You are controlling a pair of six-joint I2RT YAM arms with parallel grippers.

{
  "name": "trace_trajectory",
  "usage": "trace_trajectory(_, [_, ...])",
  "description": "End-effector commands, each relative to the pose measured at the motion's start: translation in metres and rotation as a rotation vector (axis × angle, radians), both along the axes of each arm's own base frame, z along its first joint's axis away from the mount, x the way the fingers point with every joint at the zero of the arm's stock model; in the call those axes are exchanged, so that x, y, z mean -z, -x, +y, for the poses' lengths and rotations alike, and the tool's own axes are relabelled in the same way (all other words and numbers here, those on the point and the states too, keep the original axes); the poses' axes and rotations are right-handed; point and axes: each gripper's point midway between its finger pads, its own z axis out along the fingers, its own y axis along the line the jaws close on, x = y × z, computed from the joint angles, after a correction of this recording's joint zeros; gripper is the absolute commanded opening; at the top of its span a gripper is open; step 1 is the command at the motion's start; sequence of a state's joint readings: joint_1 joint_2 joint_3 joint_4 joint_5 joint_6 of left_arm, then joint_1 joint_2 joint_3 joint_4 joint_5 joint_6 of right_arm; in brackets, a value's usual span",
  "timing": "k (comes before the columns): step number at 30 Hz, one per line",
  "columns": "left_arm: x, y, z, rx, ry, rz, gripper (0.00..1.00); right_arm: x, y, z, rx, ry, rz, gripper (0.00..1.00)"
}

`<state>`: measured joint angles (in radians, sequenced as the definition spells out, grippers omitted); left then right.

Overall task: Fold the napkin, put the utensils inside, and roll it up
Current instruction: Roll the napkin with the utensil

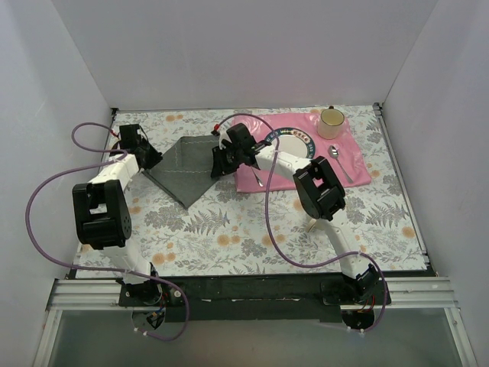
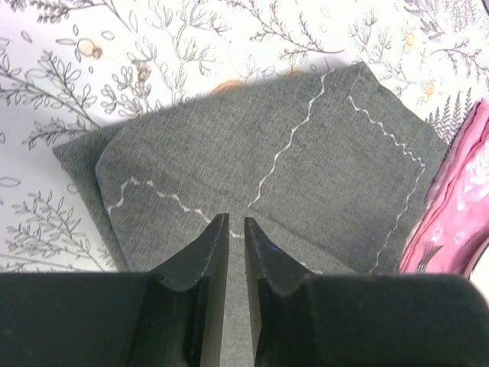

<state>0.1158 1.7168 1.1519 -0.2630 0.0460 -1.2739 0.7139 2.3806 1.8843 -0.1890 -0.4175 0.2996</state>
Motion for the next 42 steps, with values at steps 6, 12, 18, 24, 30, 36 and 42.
trace_trajectory(6, [0.006, -0.001, 0.023, -0.036, -0.089, 0.039, 0.16, -0.054, -0.031, 0.016, 0.012, -0.078, -0.125, 0.31])
trace_trajectory(12, [0.030, 0.010, 0.036, -0.052, -0.138, 0.105, 0.15, -0.032, -0.033, -0.001, 0.013, -0.031, -0.128, 0.31])
trace_trajectory(18, [0.036, 0.011, 0.042, -0.048, -0.162, 0.126, 0.17, -0.012, -0.035, -0.006, 0.025, -0.004, -0.103, 0.30])
trace_trajectory(24, [0.047, 0.009, 0.051, -0.066, -0.165, 0.170, 0.18, -0.012, -0.037, -0.009, 0.039, 0.019, -0.109, 0.30])
trace_trajectory(30, [-0.010, -0.007, 0.043, -0.051, -0.140, 0.021, 0.24, -0.058, -0.026, 0.016, 0.026, -0.042, -0.141, 0.31])
trace_trajectory(36, [-0.016, -0.010, 0.041, -0.065, -0.091, 0.000, 0.28, -0.093, 0.028, 0.065, -0.081, -0.179, -0.105, 0.37])
trace_trajectory(42, [0.014, -0.004, 0.051, -0.082, -0.028, 0.047, 0.25, -0.092, 0.079, 0.114, -0.229, -0.290, -0.025, 0.37])
